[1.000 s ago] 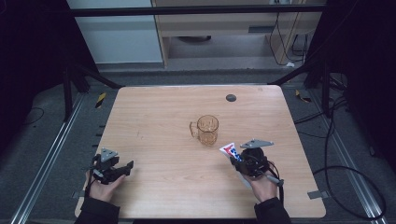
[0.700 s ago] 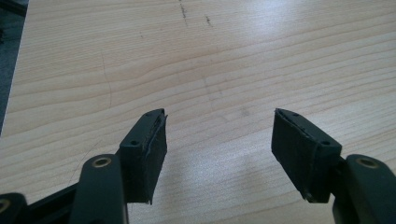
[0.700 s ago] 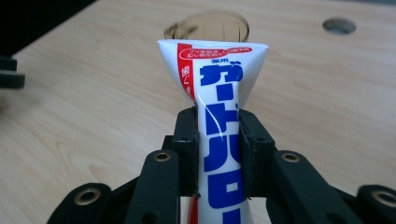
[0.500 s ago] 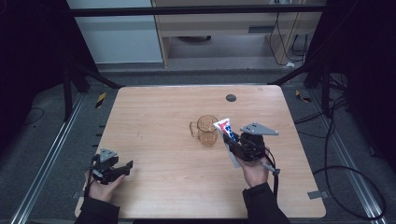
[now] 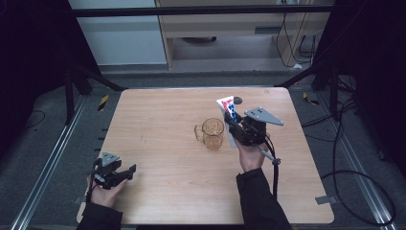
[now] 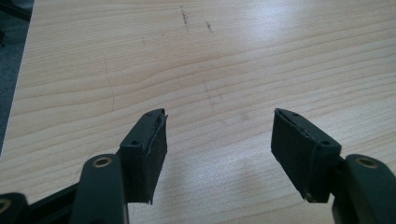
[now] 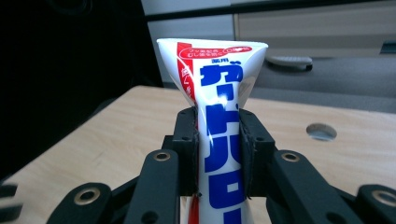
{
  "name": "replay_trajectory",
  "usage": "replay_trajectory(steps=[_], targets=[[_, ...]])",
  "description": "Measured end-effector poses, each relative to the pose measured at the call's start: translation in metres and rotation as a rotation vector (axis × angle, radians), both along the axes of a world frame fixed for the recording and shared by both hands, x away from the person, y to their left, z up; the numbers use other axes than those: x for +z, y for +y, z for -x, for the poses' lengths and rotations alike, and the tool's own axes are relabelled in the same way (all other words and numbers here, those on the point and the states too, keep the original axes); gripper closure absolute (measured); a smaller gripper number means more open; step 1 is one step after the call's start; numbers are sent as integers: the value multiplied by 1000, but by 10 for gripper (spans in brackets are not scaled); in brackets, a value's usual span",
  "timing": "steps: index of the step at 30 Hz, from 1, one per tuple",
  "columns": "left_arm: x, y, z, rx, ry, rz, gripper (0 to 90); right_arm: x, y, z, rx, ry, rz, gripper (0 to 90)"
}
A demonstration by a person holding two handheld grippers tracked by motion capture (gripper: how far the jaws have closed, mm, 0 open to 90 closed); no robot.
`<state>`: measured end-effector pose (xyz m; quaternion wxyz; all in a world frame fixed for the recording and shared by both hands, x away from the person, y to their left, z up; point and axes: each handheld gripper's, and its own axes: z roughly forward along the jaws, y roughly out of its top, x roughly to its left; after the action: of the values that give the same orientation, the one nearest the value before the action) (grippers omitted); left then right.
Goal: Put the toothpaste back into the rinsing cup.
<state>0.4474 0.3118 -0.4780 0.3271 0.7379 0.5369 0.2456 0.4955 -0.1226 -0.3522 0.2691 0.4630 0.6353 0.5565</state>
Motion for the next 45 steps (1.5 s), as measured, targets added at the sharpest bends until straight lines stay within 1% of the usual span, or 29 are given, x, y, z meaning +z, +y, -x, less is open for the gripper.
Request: replay_trajectory(steps=[4,6,8,14,18,20,21,25,30,31,37,39,45], targets=[[0,1,0,1,0,1,350,4,5,-11,-18,-33,-36,718],[0,1,0,2,0,2,350,5,7,-15,-26,-54,-40,717],[0,1,0,3,-2,2,350,7,10,-21,-34,-65,-50,717],[0,1,0,1,-1,3,350,7,17,-34,-47,-73,-54,717],[0,1,0,1,-2,4,350,4,23,-43,-52,-85,-60,716],[0,1,0,1,-2,5,351,3,24,-45,-56,-88,-63,716],[0,1,0,3,-1,5,351,1,26,-48,-67,-95,-73,716],[0,1,-1,2,-1,5,351,-2,29,-55,-73,-93,-95,715],[0,1,-1,2,-1,7,351,-10,36,-64,-74,-91,-97,715],[0,1,-1,2,-1,7,351,-12,38,-67,-73,-85,-100,715],[0,2,-1,4,0,7,351,-24,45,-78,-73,-70,-94,714],[0,2,-1,3,0,8,351,-28,48,-81,-72,-56,-100,714],[0,2,-1,4,-1,9,352,-40,53,-89,-76,-39,-90,714]])
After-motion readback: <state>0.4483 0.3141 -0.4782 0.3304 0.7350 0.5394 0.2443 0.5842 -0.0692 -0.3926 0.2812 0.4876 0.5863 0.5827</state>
